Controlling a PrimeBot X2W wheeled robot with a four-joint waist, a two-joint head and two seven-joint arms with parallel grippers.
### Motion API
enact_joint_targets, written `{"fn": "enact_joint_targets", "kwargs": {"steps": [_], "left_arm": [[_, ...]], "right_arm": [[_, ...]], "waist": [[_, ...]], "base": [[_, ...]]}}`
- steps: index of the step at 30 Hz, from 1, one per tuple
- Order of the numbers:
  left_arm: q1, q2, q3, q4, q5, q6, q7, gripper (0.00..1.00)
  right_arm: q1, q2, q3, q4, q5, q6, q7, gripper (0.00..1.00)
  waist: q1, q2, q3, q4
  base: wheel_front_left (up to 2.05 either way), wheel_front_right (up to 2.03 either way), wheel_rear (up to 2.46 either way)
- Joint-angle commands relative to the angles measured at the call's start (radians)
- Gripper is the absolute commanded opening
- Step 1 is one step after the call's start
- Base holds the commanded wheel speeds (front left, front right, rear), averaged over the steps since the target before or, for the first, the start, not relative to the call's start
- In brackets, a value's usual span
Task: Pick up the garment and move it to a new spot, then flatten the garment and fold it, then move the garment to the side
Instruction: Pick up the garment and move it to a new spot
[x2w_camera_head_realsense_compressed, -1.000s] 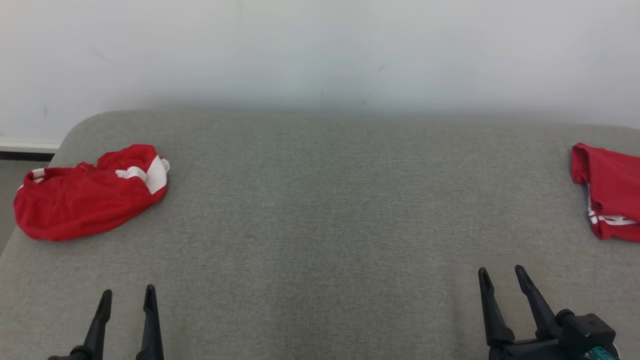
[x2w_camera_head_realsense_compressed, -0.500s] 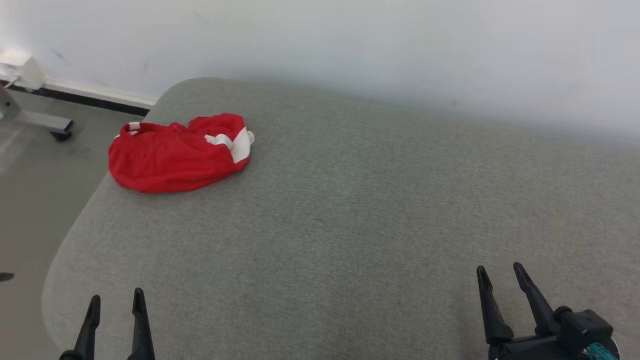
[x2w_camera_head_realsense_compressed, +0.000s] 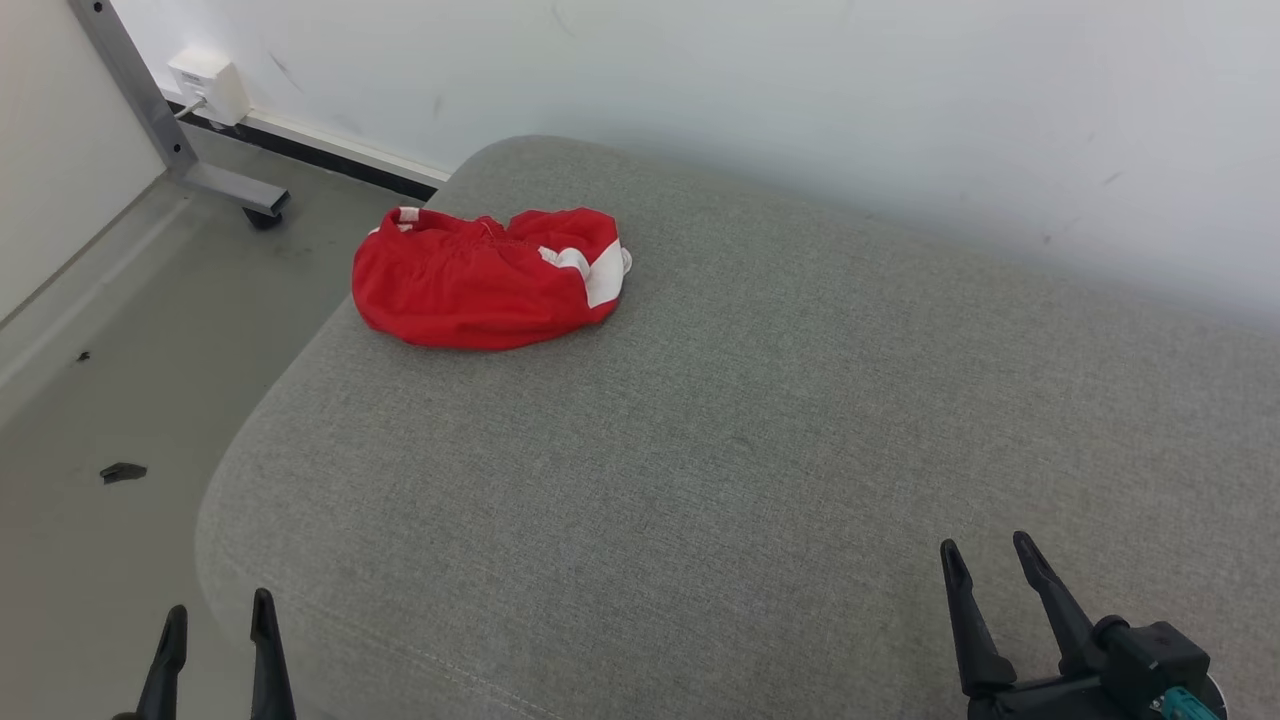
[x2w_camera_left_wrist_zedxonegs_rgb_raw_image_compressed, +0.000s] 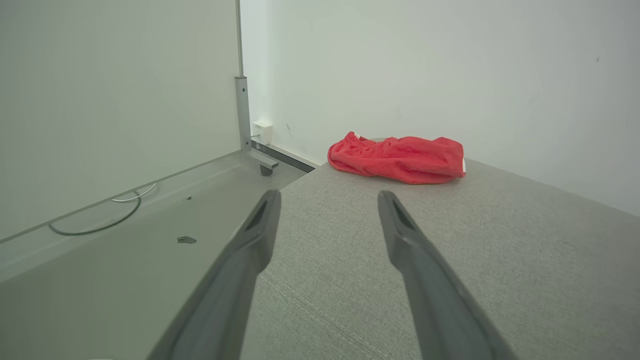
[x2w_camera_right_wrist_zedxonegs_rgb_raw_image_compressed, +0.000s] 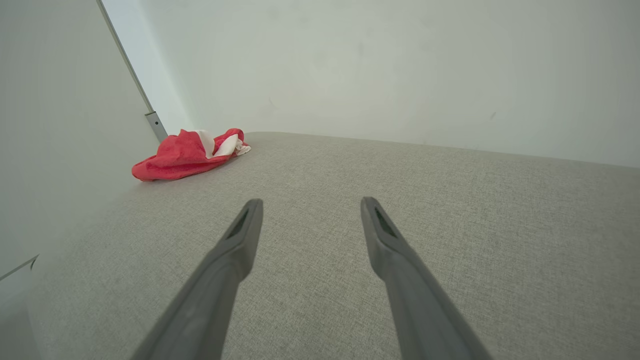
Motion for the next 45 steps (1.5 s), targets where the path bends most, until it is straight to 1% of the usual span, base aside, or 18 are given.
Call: {"fn": "enact_joint_targets", "kwargs": {"steps": [1, 6, 10, 14, 18, 23, 24, 26, 31, 34, 37, 40, 45], "left_arm": [[0.01, 0.0, 0.005, 0.0, -0.008, 0.002, 0.0, 1.0], [-0.001, 0.0, 0.009, 0.003, -0.017, 0.011, 0.0, 1.0], [-0.049, 0.0, 0.016, 0.011, -0.013, 0.004, 0.0, 1.0], [-0.134, 0.006, 0.034, 0.025, -0.016, -0.007, 0.0, 1.0], [-0.262, 0.022, 0.049, 0.052, -0.036, -0.02, 0.0, 1.0], [-0.458, 0.068, 0.072, 0.12, -0.084, -0.032, 0.0, 1.0], [-0.458, 0.068, 0.072, 0.12, -0.084, -0.032, 0.0, 1.0], [-0.54, 0.082, 0.071, 0.146, -0.095, -0.034, 0.004, 1.0], [-0.728, 0.149, 0.067, 0.215, -0.104, -0.039, 0.034, 1.0], [-0.815, 0.184, 0.059, 0.269, -0.104, -0.038, 0.061, 1.0], [-0.881, 0.216, 0.06, 0.335, -0.111, -0.034, 0.1, 1.0], [-0.929, 0.249, 0.06, 0.414, -0.113, -0.034, 0.136, 1.0], [-0.986, 0.29, 0.058, 0.557, -0.114, -0.027, 0.192, 1.0]], "right_arm": [[-0.006, -0.005, 0.002, 0.002, -0.003, -0.003, -0.001, 1.0], [-0.013, -0.008, 0.01, 0.005, 0.002, -0.003, -0.001, 1.0], [-0.021, -0.014, 0.004, -0.003, -0.006, -0.003, -0.001, 1.0], [-0.043, -0.028, -0.005, -0.018, -0.015, -0.003, -0.001, 1.0], [-0.066, -0.054, -0.025, -0.032, -0.022, -0.003, 0.001, 1.0], [-0.105, -0.094, -0.072, -0.068, -0.031, -0.003, 0.008, 1.0], [-0.105, -0.094, -0.072, -0.068, -0.031, -0.003, 0.008, 1.0], [-0.115, -0.111, -0.1, -0.086, -0.035, -0.003, 0.011, 1.0], [-0.123, -0.161, -0.143, -0.146, -0.041, -0.003, 0.024, 1.0], [-0.12, -0.181, -0.18, -0.175, -0.036, -0.003, 0.028, 1.0], [-0.118, -0.186, -0.204, -0.2, -0.035, -0.003, 0.032, 1.0], [-0.125, -0.186, -0.205, -0.222, -0.038, -0.003, 0.032, 1.0], [-0.135, -0.189, -0.215, -0.242, -0.043, -0.003, 0.038, 1.0]], "waist": [[-0.0001, -0.0001, -0.003, 0.004], [-0.0001, -0.0001, 0.0, -0.006], [-0.0001, -0.0001, 0.016, -0.031], [-0.0001, -0.0001, 0.058, -0.072], [-0.0001, -0.0001, 0.122, -0.127], [-0.0001, -0.0001, 0.225, -0.213], [-0.0001, -0.0001, 0.225, -0.213], [-0.0001, -0.0001, 0.267, -0.247], [-0.0001, -0.0001, 0.365, -0.323], [-0.0001, -0.0001, 0.404, -0.363], [-0.0001, -0.0001, 0.431, -0.396], [-0.0001, -0.0001, 0.451, -0.426], [-0.0001, -0.0001, 0.464, -0.452]], "base": [[0.0, 0.0, 0.0], [0.0, 0.0, 0.0], [0.0, 0.0, 0.0], [0.0, 0.0, 0.0], [0.0, 0.0, 0.0], [0.0, 0.0, 0.0], [0.0, 0.0, 0.0], [0.0, 0.0, 0.0], [0.0, 0.0, 0.0], [0.0, 0.0, 0.0], [0.0, 0.0, 0.0], [0.0, 0.0, 0.0], [0.0, 0.0, 0.0]]}}
